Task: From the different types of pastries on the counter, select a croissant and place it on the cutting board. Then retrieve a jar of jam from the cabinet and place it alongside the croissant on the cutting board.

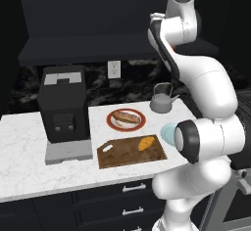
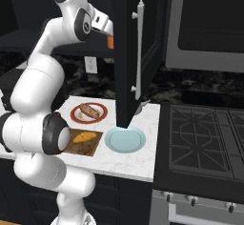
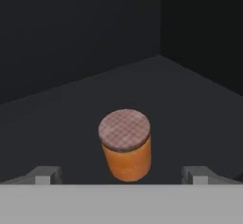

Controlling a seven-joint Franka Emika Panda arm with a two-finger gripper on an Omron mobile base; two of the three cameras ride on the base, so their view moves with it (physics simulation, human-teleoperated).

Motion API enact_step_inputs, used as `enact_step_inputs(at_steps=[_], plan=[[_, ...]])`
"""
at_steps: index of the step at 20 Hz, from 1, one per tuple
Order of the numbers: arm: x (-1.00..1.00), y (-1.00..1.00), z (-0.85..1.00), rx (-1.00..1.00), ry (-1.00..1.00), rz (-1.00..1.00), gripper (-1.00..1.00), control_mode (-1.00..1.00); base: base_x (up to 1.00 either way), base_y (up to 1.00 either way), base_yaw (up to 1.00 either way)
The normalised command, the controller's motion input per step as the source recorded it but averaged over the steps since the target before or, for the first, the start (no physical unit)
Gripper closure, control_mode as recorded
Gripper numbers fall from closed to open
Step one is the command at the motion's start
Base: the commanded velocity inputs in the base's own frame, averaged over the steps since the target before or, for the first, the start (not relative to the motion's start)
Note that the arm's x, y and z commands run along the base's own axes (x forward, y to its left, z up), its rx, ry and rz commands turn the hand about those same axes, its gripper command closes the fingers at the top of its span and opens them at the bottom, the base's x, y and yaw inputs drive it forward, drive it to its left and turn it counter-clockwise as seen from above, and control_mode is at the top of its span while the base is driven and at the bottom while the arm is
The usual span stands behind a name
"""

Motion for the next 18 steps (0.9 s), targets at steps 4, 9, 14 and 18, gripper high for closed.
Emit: enact_step_inputs(at_steps=[4,9,14,18], plan=[[0.02,0.00,0.01,-0.05,0.00,0.00,-1.00,-1.00,0.00,0.00,0.00],[0.18,-0.02,0.11,-0.02,0.00,0.00,-1.00,-1.00,0.00,0.00,0.00],[0.28,-0.03,0.00,-0.01,0.00,0.00,-1.00,-1.00,0.00,0.00,0.00],[0.20,-0.04,0.00,0.00,0.01,0.00,-1.00,-1.00,0.00,0.00,0.00]])
